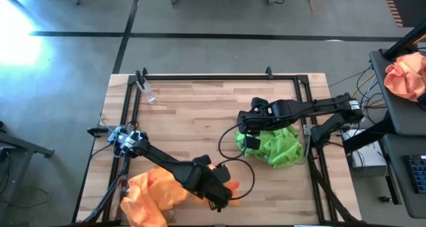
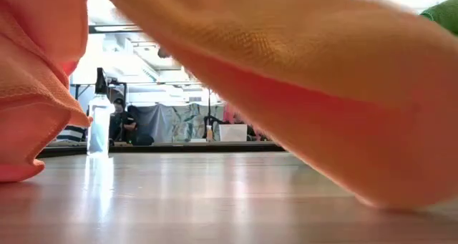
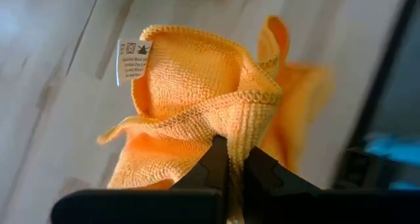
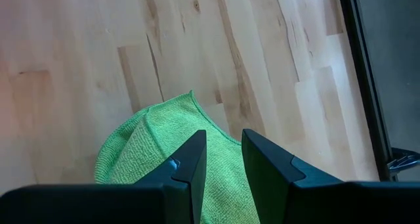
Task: Sort microfiber towel by color & place in baskets
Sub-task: Put the yellow towel into the left transparent bin
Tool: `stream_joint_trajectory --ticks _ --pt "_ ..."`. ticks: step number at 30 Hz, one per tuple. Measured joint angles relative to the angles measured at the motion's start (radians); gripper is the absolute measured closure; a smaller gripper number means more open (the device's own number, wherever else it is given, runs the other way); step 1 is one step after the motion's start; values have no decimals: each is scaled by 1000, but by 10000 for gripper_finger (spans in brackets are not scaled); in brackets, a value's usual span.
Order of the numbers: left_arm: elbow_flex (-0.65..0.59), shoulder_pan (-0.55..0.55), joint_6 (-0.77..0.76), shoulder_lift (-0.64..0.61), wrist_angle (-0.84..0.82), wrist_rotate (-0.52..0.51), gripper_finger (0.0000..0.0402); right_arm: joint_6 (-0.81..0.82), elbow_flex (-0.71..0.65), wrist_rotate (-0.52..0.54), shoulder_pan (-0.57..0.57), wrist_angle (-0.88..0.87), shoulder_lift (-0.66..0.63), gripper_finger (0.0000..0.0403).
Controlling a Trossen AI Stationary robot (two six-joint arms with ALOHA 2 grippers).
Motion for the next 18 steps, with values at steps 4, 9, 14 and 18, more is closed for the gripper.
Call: stream_joint_trajectory --ticks 4,9,14,18 --pt "-13 -5 -76 -39 38 3 401 0 0 0 0 0 0 312" --pt "-1 -28 -118 -71 37 3 402 0 -1 0 0 1 0 312" --pt "0 -66 -156 -88 -12 -15 402 -5 -4 0 0 0 0 312" --pt "0 -102 -253 -94 -126 -18 402 -24 -5 0 0 0 0 312"
